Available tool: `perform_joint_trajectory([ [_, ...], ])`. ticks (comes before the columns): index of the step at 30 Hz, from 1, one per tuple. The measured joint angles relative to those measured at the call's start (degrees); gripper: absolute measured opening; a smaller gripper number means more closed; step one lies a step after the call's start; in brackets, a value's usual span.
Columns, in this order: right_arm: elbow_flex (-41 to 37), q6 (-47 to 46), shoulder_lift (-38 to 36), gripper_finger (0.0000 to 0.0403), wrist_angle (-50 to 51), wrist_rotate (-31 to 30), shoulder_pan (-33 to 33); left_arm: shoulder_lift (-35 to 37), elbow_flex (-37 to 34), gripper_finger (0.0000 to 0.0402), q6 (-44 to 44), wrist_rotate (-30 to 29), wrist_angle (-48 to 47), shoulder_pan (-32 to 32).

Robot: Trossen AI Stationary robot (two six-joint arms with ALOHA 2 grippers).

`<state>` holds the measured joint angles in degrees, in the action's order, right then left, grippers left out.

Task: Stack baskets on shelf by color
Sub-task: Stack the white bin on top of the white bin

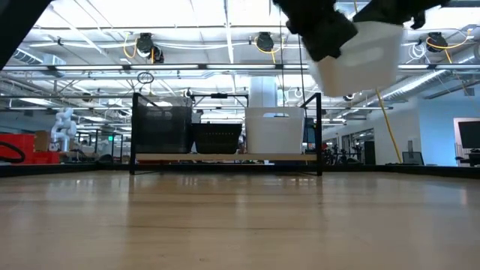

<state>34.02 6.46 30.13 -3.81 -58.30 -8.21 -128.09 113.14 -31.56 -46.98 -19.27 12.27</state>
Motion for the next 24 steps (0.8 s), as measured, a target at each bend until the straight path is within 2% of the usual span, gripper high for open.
perform_joint_trajectory([
  [2,0.00,3.42,0.06,0.0159,-1.13,-4.43,-1.87,0.00,0.00,0.0007,-2.46,-6.00,1.48,-1.15],
  [5,0.00,7.72,0.88,0.0159,-2.21,-7.94,-4.18,0.00,0.00,0.0007,-4.28,-12.38,3.84,-2.89],
  [9,-0.02,10.70,1.67,0.0161,-4.91,-5.99,-5.91,0.02,0.04,0.0007,-6.41,-18.02,5.90,-5.02],
  [12,-0.02,12.58,2.51,0.0171,-5.00,-0.14,-6.18,0.02,0.04,0.0007,-9.24,-18.99,6.36,-6.40],
  [14,-0.27,13.46,3.31,0.0186,-5.31,1.64,-6.05,0.02,0.04,0.0007,-10.00,-19.14,7.15,-7.14],
  [21,-1.93,12.63,5.74,0.0262,-14.59,1.35,-4.81,0.02,0.04,0.0007,-17.76,-19.09,15.28,-7.87],
  [24,-3.42,10.14,6.84,0.0275,-18.57,-0.76,-3.00,0.02,0.04,0.0007,-21.33,-18.24,19.49,-7.53],
])
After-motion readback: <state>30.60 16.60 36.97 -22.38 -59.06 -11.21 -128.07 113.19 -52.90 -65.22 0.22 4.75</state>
